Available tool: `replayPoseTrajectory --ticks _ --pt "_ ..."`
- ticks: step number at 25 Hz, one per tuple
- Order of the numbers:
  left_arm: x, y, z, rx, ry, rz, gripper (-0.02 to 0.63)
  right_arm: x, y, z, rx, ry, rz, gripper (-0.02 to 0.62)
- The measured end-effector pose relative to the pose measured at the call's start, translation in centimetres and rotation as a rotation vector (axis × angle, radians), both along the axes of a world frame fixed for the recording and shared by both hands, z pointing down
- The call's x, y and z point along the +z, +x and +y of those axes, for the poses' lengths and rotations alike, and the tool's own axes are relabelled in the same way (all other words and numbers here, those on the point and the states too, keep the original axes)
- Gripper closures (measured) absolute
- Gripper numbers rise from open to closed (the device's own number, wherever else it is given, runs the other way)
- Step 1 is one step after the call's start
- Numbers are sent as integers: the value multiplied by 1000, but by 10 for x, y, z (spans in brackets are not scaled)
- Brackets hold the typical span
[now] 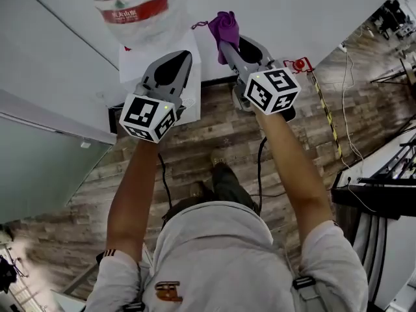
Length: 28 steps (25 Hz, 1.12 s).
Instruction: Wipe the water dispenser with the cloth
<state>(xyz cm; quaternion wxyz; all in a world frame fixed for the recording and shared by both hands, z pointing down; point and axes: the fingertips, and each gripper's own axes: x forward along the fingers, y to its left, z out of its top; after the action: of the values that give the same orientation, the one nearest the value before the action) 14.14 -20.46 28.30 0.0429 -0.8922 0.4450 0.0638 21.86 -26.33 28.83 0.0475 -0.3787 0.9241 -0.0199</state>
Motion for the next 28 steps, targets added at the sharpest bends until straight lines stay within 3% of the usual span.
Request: replayPoseTrajectory --ticks 9,28 --pt "-20 6 53 17 26 27 607 -21 -15 96 -75 48 -77 491" --pt "-36 24 84 -102 48 15 607 -32 -5 135 -206 87 -103 492"
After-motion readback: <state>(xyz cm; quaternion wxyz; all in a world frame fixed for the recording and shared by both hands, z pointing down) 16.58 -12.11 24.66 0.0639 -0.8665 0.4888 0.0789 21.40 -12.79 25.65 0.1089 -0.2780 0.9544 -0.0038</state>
